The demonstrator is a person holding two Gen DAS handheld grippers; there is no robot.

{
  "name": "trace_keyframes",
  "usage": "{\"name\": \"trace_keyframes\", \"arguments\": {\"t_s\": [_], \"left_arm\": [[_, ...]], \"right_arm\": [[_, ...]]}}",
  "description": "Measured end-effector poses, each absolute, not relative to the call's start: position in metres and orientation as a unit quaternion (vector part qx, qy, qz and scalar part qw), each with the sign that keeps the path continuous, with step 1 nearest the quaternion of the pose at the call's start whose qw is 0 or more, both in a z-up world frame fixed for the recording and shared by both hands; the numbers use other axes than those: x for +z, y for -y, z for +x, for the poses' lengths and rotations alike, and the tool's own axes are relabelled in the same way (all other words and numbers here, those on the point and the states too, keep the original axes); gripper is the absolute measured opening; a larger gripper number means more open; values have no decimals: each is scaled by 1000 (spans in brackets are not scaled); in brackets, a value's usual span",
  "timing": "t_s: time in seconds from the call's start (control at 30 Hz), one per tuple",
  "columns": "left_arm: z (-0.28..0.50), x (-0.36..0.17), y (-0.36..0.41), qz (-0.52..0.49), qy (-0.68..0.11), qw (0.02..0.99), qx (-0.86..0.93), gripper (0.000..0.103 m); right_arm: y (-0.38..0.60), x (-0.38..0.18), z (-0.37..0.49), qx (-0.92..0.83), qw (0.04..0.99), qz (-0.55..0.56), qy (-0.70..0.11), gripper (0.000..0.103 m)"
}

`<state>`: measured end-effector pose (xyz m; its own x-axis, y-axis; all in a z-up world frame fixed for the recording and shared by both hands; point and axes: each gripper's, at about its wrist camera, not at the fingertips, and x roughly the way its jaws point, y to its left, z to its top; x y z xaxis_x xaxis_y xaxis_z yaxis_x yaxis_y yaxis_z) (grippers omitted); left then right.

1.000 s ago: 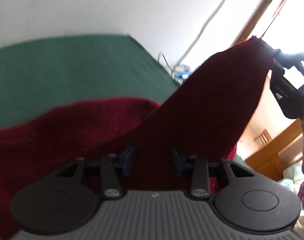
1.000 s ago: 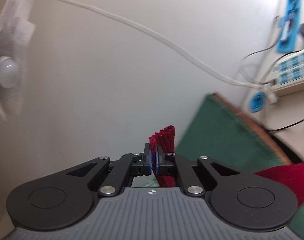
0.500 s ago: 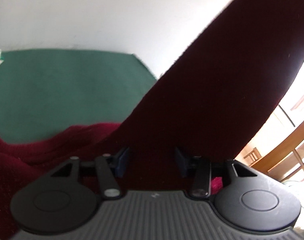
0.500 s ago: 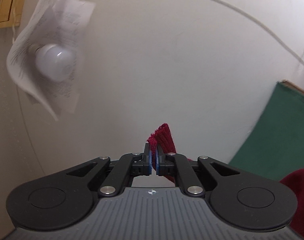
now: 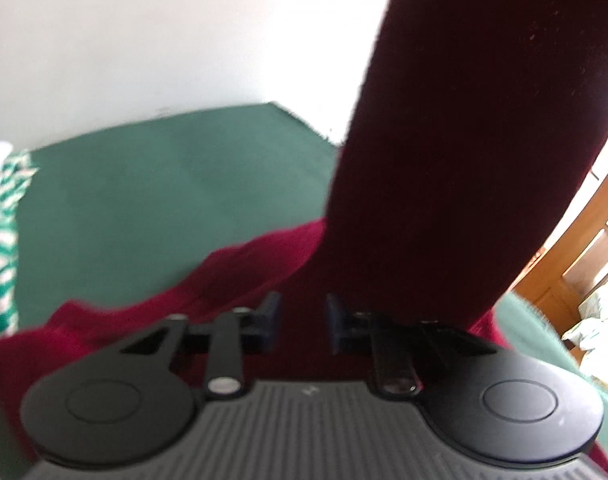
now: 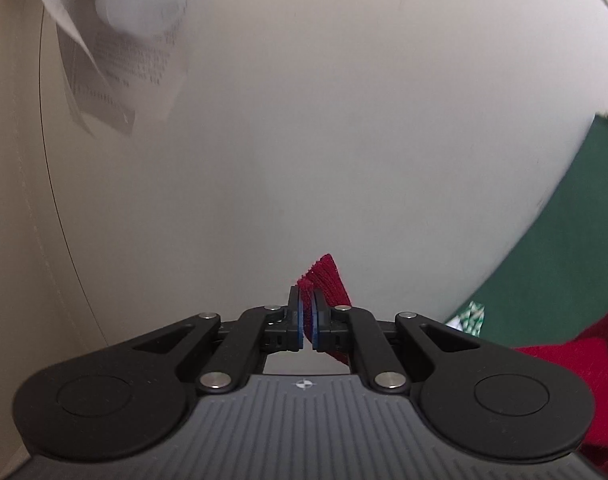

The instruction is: Fold clothes

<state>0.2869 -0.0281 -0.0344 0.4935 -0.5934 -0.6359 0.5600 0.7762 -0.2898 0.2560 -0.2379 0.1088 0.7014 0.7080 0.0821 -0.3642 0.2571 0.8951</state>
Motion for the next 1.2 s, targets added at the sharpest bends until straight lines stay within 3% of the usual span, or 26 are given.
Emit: {"name": "trace_keyframes", "arguments": {"t_s": [0.57, 0.9, 1.2], "left_arm": [[289, -64, -12, -61, -407, 861, -299, 0], [297, -72, -1, -101, -400, 856, -312, 0], [293, -80, -19, -165, -399, 845, -315, 0]], "right_arm": [[151, 97, 250, 429, 710, 509, -231, 5], [146, 105, 221, 481, 650, 543, -227, 5], [155, 70, 173, 477, 609, 583, -248, 5]]}}
